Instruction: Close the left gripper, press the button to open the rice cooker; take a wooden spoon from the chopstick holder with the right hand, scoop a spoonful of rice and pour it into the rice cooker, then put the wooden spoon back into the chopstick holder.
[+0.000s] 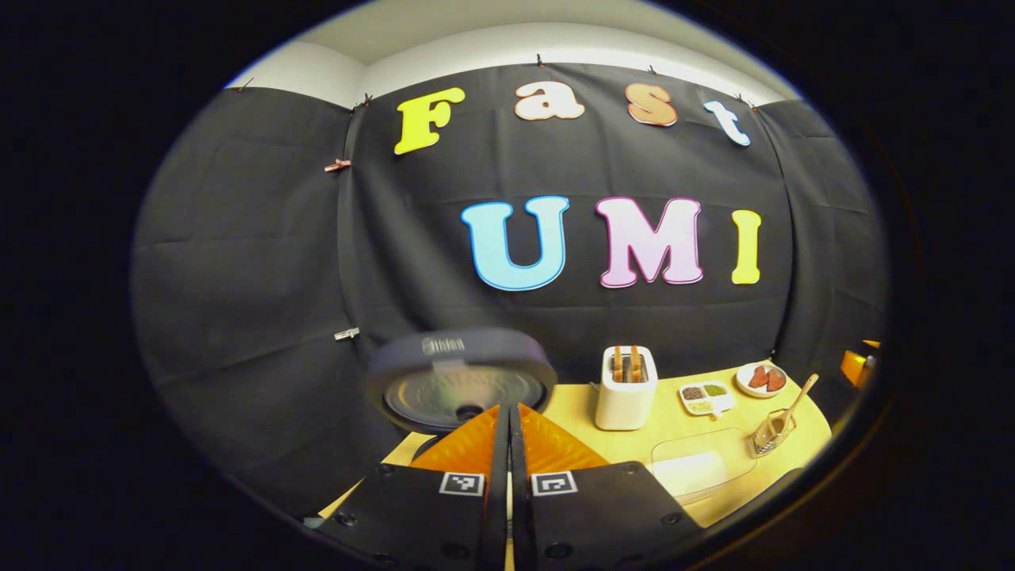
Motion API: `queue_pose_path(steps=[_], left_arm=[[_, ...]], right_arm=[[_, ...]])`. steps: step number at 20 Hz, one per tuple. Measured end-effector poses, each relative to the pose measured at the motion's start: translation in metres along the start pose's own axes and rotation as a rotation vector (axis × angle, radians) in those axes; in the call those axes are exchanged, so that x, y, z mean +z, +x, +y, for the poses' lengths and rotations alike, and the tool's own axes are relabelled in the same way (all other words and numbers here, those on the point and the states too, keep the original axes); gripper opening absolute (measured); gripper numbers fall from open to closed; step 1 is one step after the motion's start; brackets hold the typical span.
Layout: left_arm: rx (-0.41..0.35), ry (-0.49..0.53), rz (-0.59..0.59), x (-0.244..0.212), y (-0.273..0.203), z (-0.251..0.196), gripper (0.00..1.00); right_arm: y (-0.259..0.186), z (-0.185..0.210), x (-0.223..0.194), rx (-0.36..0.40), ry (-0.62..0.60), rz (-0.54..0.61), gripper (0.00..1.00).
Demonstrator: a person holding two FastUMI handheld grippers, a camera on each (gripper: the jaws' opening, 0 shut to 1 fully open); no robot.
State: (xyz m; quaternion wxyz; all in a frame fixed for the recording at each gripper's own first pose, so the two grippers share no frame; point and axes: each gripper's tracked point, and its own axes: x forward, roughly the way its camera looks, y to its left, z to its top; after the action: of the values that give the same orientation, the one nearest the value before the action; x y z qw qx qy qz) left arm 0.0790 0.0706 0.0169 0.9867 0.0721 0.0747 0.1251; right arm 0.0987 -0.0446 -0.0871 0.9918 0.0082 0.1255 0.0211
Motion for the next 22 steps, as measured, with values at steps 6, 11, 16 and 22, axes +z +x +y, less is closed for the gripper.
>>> queue_pose_path(steps=[6, 11, 16, 22], left_arm=[[-0.108, -0.087, 0.033, -0.019, -0.02, -0.049, 0.21], [-0.126, -0.129, 0.05, -0.023, -0.025, -0.064, 0.47], [-0.132, -0.139, 0.048, -0.021, -0.032, -0.081, 0.96], [-0.079, -0.101, 0.081, -0.028, -0.035, -0.096, 0.98]], right_arm=[[0.018, -0.018, -0.021, -0.027, 0.027, 0.068, 0.98], [0.036, -0.031, -0.032, -0.033, 0.03, 0.097, 0.98], [0.059, -0.04, -0.058, -0.015, 0.042, 0.177, 0.98], [0.099, -0.06, -0.11, -0.016, 0.13, 0.332, 0.99]])
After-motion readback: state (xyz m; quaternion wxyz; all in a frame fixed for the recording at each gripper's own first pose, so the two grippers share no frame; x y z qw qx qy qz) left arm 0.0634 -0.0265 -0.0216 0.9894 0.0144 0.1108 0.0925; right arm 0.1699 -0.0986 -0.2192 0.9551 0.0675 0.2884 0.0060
